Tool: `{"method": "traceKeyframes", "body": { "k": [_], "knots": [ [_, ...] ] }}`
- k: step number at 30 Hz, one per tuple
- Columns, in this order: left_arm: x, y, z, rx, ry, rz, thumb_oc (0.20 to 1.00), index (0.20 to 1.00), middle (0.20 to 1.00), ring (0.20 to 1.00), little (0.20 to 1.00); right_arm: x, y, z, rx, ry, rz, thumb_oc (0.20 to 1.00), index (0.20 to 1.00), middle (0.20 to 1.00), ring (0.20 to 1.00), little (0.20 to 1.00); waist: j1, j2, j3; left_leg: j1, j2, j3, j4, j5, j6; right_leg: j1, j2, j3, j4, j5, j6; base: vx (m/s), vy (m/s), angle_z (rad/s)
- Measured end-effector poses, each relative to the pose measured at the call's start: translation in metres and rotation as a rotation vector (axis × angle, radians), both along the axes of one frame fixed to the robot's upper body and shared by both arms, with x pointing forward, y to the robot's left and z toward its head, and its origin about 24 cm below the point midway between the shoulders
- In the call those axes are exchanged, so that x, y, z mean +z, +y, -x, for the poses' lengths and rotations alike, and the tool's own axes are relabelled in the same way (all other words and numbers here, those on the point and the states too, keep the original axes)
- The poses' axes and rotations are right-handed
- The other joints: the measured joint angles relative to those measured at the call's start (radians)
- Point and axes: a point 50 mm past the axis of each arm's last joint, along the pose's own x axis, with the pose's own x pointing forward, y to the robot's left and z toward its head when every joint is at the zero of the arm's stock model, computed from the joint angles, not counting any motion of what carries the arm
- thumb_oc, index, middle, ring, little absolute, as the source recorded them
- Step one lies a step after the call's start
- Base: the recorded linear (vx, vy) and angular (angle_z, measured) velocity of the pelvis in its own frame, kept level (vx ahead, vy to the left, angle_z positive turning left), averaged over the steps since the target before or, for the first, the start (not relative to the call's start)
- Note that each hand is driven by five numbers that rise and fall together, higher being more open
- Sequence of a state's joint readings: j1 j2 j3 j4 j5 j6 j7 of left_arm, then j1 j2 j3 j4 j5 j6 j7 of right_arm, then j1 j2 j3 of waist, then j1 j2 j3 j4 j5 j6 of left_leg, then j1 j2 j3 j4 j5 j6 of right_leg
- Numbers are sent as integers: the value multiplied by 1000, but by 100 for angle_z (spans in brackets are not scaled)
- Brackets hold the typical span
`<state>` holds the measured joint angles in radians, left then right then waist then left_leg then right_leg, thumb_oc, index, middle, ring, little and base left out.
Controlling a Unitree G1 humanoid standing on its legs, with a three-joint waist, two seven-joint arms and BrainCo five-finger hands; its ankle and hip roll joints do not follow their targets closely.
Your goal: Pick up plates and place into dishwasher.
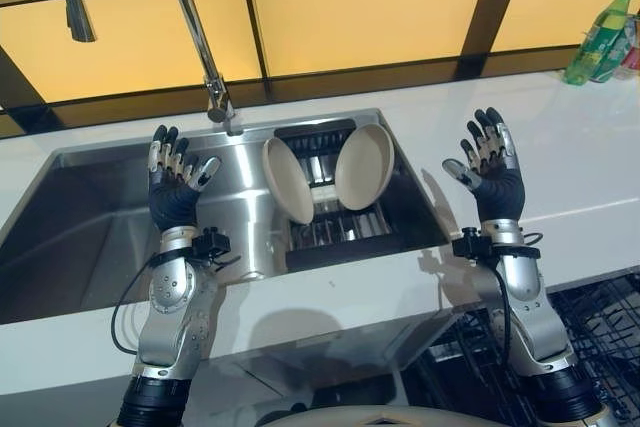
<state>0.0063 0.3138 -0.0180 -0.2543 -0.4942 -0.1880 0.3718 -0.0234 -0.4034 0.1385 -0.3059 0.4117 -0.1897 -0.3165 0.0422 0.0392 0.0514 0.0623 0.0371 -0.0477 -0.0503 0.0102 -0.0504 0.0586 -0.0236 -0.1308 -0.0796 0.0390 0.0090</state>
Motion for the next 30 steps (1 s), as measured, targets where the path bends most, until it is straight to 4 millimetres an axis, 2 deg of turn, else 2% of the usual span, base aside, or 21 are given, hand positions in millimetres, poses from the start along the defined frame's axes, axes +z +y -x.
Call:
{"method": "traceKeyframes", "body": {
  "k": [24,30],
  "knots": [
    [3,0,-1,-57,-11,-63,1000,1000,1000,1000,1000,2,-1,-2,-2,5,5,1000,1000,1000,1000,1000,0,6,-11,46,1,12,-37,2,1,19,2,29,-10,2,2,28,-5,-3],
    [21,23,1,26,-44,-348,1000,1000,1000,1000,1000,1,0,-3,18,25,30,1000,1000,1000,1000,1000,0,5,-13,50,4,17,-33,1,0,22,11,37,-11,1,4,23,-93,-4]
  ]
}}
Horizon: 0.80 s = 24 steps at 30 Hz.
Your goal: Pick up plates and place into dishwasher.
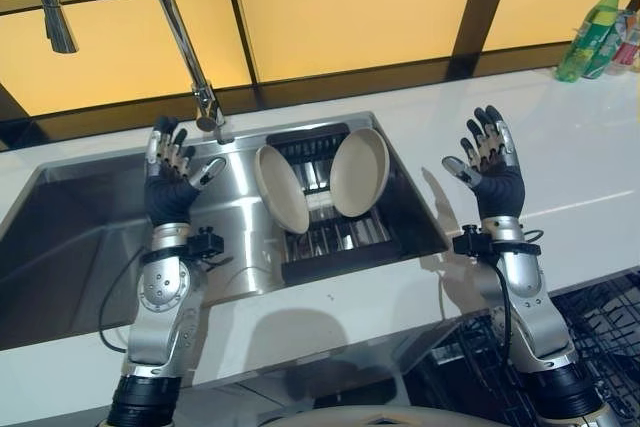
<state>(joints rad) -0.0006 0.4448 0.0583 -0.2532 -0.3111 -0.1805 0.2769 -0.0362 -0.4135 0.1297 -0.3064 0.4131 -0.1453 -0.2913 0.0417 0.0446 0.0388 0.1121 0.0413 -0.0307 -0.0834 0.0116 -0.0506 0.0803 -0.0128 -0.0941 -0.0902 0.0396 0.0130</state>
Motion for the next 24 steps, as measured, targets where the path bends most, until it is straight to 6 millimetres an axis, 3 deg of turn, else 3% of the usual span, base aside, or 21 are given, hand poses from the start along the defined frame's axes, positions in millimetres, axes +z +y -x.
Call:
{"method": "traceKeyframes", "body": {
  "k": [4,7,11,15,19,24],
  "knots": [
    [14,15,-5,44,-2,-277,1000,1000,1000,1000,1000,0,-3,0,-3,9,29,1000,1000,1000,1000,1000,2,3,-3,-9,-7,-13,33,-9,-8,3,-5,2,0,1,-2,32,19,-1],
    [17,30,-9,86,49,-503,1000,1000,1000,1000,1000,1,-5,-1,-7,12,38,1000,1000,1000,1000,1000,5,20,-3,-5,-6,-62,42,-17,-13,-2,-3,23,2,9,-6,41,147,-17],
    [28,58,-15,198,111,-863,1000,1000,1000,1000,1000,2,-8,-2,-7,18,53,1000,1000,1000,1000,1000,-4,53,-8,-19,-9,-43,26,-21,5,-29,-13,51,13,19,-2,61,188,-23],
    [53,82,-19,290,138,-1176,1000,1000,1000,1000,1000,5,-17,-2,-11,27,69,1000,1000,1000,1000,1000,-29,65,-17,-19,-13,-23,2,-11,12,-49,-17,71,14,27,9,108,141,-13],
    [60,83,-20,299,147,-1376,1000,1000,1000,1000,1000,8,-25,-2,-12,29,65,1000,1000,1000,1000,1000,-43,82,-22,-5,-19,-8,-4,-2,10,-45,-19,89,0,38,11,99,111,-12],
    [47,68,-26,195,160,-1521,1000,1000,1000,1000,1000,8,-29,-3,-5,48,91,1000,1000,1000,1000,1000,-58,85,-21,0,-21,1,-5,-4,11,-44,-20,98,0,39,14,92,110,-6]
  ]
}}
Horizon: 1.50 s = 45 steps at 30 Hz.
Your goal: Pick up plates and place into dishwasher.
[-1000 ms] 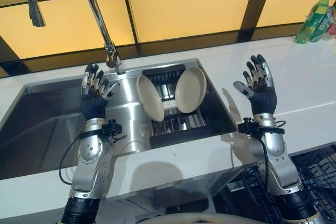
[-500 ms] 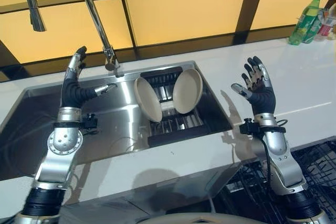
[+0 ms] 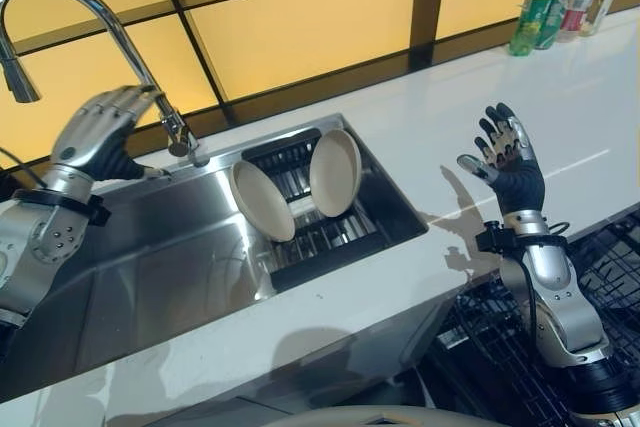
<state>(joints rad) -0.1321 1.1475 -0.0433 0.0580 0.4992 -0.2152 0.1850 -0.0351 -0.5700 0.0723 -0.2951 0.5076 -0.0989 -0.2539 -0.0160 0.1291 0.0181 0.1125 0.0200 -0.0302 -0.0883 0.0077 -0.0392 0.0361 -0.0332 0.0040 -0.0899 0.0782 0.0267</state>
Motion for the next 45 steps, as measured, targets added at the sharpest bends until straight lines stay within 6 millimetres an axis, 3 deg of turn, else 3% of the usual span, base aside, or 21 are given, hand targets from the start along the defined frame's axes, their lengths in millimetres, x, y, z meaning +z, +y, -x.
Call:
{"method": "traceKeyframes", "body": {
  "k": [16,20,25,30,32,33,34,35,36,45],
  "knots": [
    [-38,-27,-2,-135,153,-286,1000,1000,1000,1000,1000,-4,-16,-2,7,63,37,1000,1000,1000,1000,1000,-50,-8,73,-58,-17,23,-1,15,14,-66,-17,20,0,30,12,-11,97,-3],
    [-33,-39,-10,-179,131,-332,1000,1000,1000,1000,1000,-4,-20,-6,-12,70,37,1000,1000,1000,1000,1000,-50,-13,102,-70,-22,26,0,18,17,-77,-23,21,0,31,15,34,50,1],
    [-26,-37,-15,-164,62,-366,1000,1000,1000,1000,1000,-5,-21,-6,-19,72,35,1000,1000,1000,1000,1000,-53,-13,123,-56,-22,28,-1,18,17,-65,-22,20,0,31,16,32,44,0],
    [-40,-36,-23,-146,79,-437,1000,1000,1000,1000,1000,-5,-21,-9,-23,65,34,1000,1000,1000,1000,1000,-55,-15,153,-73,-24,29,-5,19,16,-83,-24,28,0,35,22,-89,25,-3],
    [-36,-37,-27,-144,46,-444,1000,1000,1000,1000,1000,-3,-21,-13,-30,55,34,1000,1000,1000,1000,1000,-55,-21,162,-100,-26,31,-4,30,19,-113,-25,36,0,46,22,-56,-3,-8],
    [-31,-39,-30,-139,22,-448,749,749,749,749,749,0,-19,-15,-29,36,34,1000,1000,1000,1000,1000,-55,-23,171,-106,-26,32,-1,33,19,-119,-25,37,0,51,20,-15,-5,-5],
    [-29,-39,-32,-135,17,-449,580,580,580,580,580,2,-18,-16,-25,30,34,1000,1000,1000,1000,1000,-56,-25,178,-105,-26,32,-1,34,19,-119,-24,38,0,54,17,-3,-7,-3],
    [-28,-38,-33,-128,12,-450,322,322,322,322,322,2,-17,-16,-22,26,34,1000,1000,1000,1000,1000,-59,-25,180,-105,-26,34,-1,34,19,-119,-24,39,0,55,16,0,0,0],
    [-28,-37,-34,-119,11,-450,200,200,200,200,200,3,-17,-16,-21,21,33,1000,1000,1000,1000,1000,-64,-24,181,-105,-26,34,-1,34,19,-119,-24,40,0,55,16,0,0,0],
    [-33,-36,-33,-117,54,-540,200,200,200,200,200,2,-16,-16,-16,20,30,1000,1000,1000,1000,1000,-70,-23,186,-81,-25,45,-5,32,17,-96,-24,41,0,53,18,67,-6,-1]
  ]
}}
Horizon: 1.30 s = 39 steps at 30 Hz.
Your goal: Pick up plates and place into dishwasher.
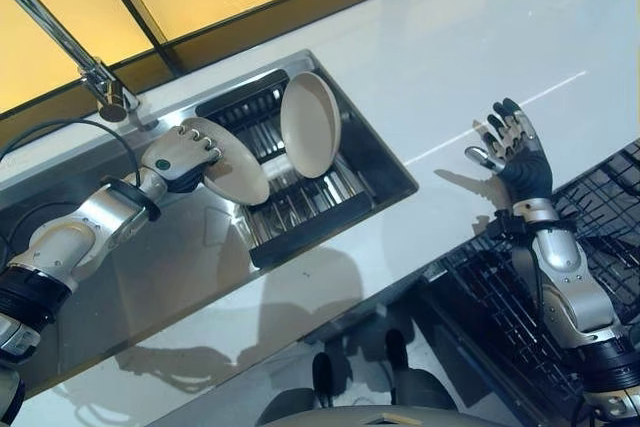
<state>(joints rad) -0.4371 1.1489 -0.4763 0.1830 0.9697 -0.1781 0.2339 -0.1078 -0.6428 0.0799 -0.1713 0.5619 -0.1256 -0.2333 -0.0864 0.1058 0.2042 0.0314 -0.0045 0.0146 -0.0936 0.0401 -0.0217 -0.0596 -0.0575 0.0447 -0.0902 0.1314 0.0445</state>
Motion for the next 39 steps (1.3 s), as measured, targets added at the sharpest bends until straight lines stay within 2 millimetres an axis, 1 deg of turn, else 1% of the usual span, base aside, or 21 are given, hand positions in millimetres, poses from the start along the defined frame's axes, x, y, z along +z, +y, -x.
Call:
{"method": "traceKeyframes", "body": {
  "k": [5,9,15,18,21,23,25,27,28,30,31,33,35,36,39],
  "knots": [
    [-6,-1,4,-14,18,-28,200,200,200,200,200,-6,-2,3,-2,22,1,1000,1000,1000,1000,1000,-7,1,11,29,1,-1,-1,-6,-1,27,1,0,0,-7,4,79,-7,-2],
    [-7,0,7,-20,19,-24,200,200,200,200,200,-9,-3,5,-3,37,2,1000,1000,1000,1000,1000,-8,2,10,36,1,-4,0,-6,-1,34,1,0,0,-6,3,41,-26,0],
    [-7,7,20,-2,6,13,200,200,200,200,200,-14,-4,8,3,64,5,1000,1000,1000,1000,1000,2,3,9,61,2,-15,0,-6,0,63,1,-6,0,-7,-2,27,-35,5],
    [3,14,24,20,-51,40,200,200,200,200,200,-14,-9,11,-17,66,2,1000,1000,1000,1000,1000,25,3,9,62,3,-18,0,-6,0,67,1,-12,0,-8,-3,20,-43,5],
    [19,24,34,46,-154,85,200,200,200,200,200,-13,-12,14,-35,57,-23,1000,1000,1000,1000,1000,32,1,3,64,4,-33,0,-7,-1,78,0,-30,0,-13,-5,8,-44,17],
    [31,32,39,60,-247,127,200,200,200,200,200,-14,-14,16,-49,62,-35,1000,1000,1000,1000,1000,49,2,-11,63,4,-46,0,-8,-2,80,0,-40,0,-15,-6,-11,-50,16],
    [44,39,46,72,-349,176,200,200,200,200,200,-12,-13,18,-43,61,-35,1000,1000,1000,1000,1000,55,0,-27,64,5,-60,0,-8,-3,93,-1,-57,0,-21,-6,-12,-46,23],
    [55,42,53,57,-449,242,200,200,200,200,200,-12,-14,19,-45,59,-37,1000,1000,1000,1000,1000,76,-5,-64,63,6,-69,0,-10,-5,92,0,-61,0,-26,-7,-12,-46,10],
    [59,41,55,43,-491,275,200,200,200,200,200,-12,-14,19,-46,61,-37,1000,1000,1000,1000,1000,79,-9,-77,62,6,-73,0,-10,-5,94,0,-65,0,-28,-7,-26,-60,13],
    [69,37,60,3,-580,397,200,200,200,200,200,-10,-12,20,-38,53,-37,1000,1000,1000,1000,1000,90,-17,-94,64,6,-82,0,-10,-6,106,-1,-80,0,-34,-6,-35,-59,18],
    [71,33,63,-27,-603,495,200,200,200,200,200,-7,-10,20,-23,38,-32,1000,1000,1000,1000,1000,102,-20,-108,63,6,-84,0,-10,-6,106,-1,-82,0,-35,-6,-45,-55,11],
    [74,25,67,-93,-605,636,200,200,200,200,200,0,-5,22,8,-3,0,1000,1000,1000,1000,1000,109,-31,-127,63,7,-92,0,-10,-7,109,0,-89,0,-38,-5,-64,-64,9],
    [72,10,70,-175,-540,784,200,200,200,200,200,11,3,23,58,-62,49,1000,1000,1000,1000,1000,128,-40,-146,63,6,-97,0,-10,-6,109,-1,-90,0,-40,-2,-71,-63,3],
    [72,1,71,-229,-486,832,200,200,200,200,200,18,8,24,92,-100,78,1000,1000,1000,1000,1000,130,-46,-154,63,6,-98,0,-10,-7,109,0,-90,0,-41,-2,-84,-65,0],
    [74,-25,75,-374,-268,953,200,200,200,200,200,43,26,23,220,-215,204,1000,1000,1000,1000,1000,135,-64,-168,62,7,-99,0,-11,-8,109,0,-91,0,-41,-2,-87,-63,1]
  ]
}}
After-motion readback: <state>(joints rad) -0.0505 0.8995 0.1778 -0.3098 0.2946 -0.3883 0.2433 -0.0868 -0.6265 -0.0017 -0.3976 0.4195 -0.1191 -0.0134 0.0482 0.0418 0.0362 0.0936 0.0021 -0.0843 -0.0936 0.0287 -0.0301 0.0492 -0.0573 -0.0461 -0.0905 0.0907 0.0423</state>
